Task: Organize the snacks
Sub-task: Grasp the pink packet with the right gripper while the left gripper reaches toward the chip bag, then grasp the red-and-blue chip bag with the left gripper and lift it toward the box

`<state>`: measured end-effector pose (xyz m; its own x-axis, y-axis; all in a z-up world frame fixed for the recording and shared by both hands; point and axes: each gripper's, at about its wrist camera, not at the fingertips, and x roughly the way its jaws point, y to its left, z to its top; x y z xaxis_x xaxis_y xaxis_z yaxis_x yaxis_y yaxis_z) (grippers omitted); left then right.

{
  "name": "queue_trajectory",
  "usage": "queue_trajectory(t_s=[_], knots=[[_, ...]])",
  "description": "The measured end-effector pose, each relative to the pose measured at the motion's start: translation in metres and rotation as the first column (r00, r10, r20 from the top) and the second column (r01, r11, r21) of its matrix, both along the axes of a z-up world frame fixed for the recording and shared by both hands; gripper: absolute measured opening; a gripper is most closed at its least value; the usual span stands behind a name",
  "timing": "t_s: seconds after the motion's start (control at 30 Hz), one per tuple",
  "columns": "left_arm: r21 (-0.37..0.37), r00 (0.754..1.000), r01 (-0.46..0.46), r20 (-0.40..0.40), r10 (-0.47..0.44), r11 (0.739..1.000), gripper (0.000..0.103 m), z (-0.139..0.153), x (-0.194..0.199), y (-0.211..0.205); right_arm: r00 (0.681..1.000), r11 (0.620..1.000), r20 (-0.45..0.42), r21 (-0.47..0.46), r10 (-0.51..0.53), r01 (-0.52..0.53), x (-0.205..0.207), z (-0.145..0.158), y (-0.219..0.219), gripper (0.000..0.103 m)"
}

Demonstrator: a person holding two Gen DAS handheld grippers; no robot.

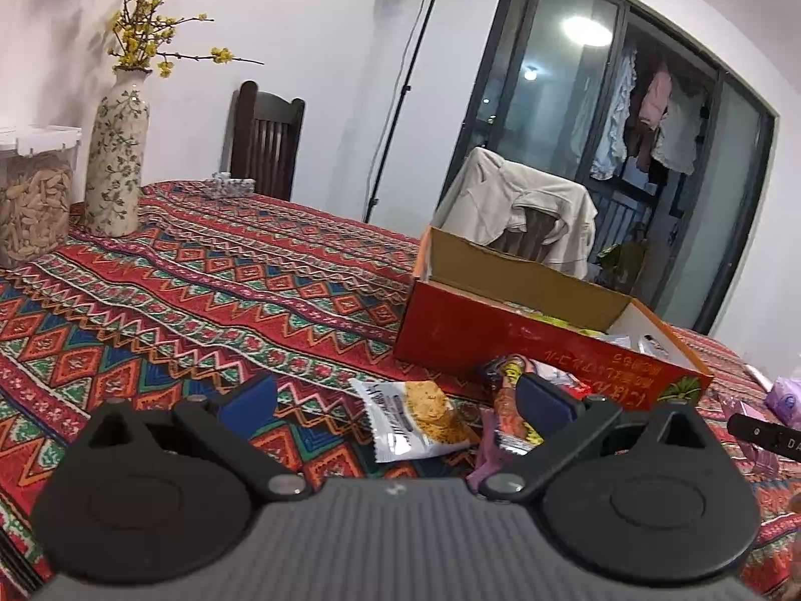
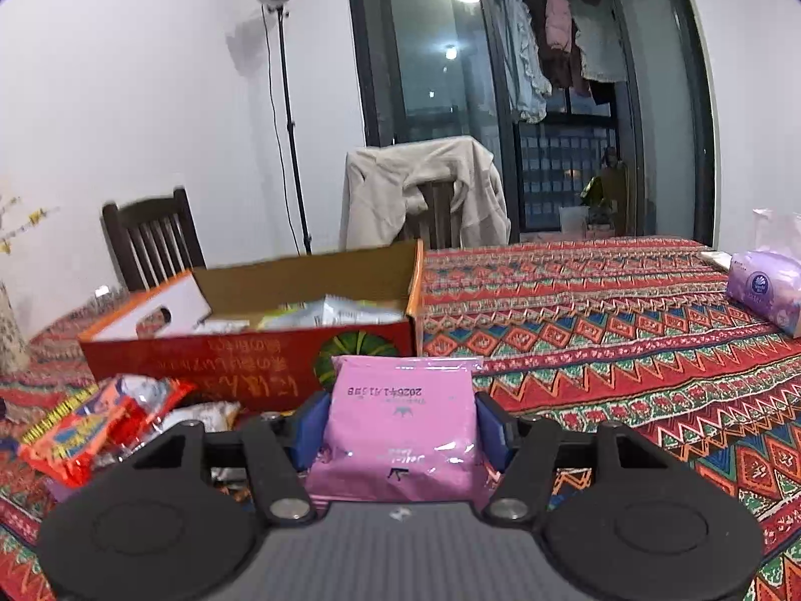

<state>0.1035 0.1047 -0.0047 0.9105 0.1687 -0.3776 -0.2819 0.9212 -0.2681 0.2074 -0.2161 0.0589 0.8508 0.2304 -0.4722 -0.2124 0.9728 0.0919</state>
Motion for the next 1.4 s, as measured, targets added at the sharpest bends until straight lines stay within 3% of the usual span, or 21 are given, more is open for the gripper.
queue_trajectory(t_s=[0.27,0.4,0.5,0.67,0.83,1.0,1.1,1.17,1.3,1.4], knots=[[0.003,1.0,-0.011,-0.009,0.011,1.0,0.103,-0.001,0.002,-0.001,1.0,1.0,0.012,-0.022,0.005,-0.005,-0.005,-0.002,0.003,0.061],[0.036,0.998,-0.046,-0.039,0.047,0.998,0.103,-0.001,0.006,-0.006,0.999,1.0,0.045,0.023,0.006,-0.007,-0.012,0.004,-0.005,0.061],[0.076,0.997,-0.08,0.007,0.08,0.994,0.103,0.01,-0.002,-0.014,1.0,1.0,0.009,0.019,0.01,-0.01,-0.007,0.001,-0.006,0.061],[0.102,1.0,-0.014,0.008,0.014,0.995,0.103,0.04,0.01,-0.034,1.0,0.997,-0.023,0.074,-0.011,0.013,-0.001,-0.001,-0.016,0.061],[0.258,0.993,0.053,-0.114,-0.024,0.965,0.103,0.049,0.046,-0.077,0.999,0.991,-0.037,0.126,-0.039,0.043,0.001,-0.002,-0.028,0.061],[0.268,0.97,0.159,-0.222,-0.1,0.95,0.103,0.046,0.074,-0.099,0.998,0.987,-0.054,0.151,-0.043,0.051,0.004,-0.004,-0.033,0.061],[0.314,0.952,0.162,-0.301,-0.064,0.935,0.103,0.038,0.09,-0.105,0.998,0.986,-0.057,0.16,-0.037,0.046,0.004,-0.005,-0.033,0.061],[0.312,0.933,0.173,-0.355,-0.054,0.934,0.103,0.031,0.102,-0.104,0.998,0.986,-0.06,0.164,-0.028,0.038,0.003,-0.005,-0.034,0.061],[0.237,0.905,0.198,-0.416,-0.085,0.951,0.103,0.022,0.116,-0.099,0.998,0.986,-0.057,0.167,-0.013,0.023,0.003,-0.004,-0.033,0.061],[0.251,0.882,0.196,-0.468,-0.058,0.948,0.102,0.013,0.127,-0.102,0.998,0.985,-0.062,0.17,-0.012,0.023,0.004,-0.004,-0.033,0.061]])
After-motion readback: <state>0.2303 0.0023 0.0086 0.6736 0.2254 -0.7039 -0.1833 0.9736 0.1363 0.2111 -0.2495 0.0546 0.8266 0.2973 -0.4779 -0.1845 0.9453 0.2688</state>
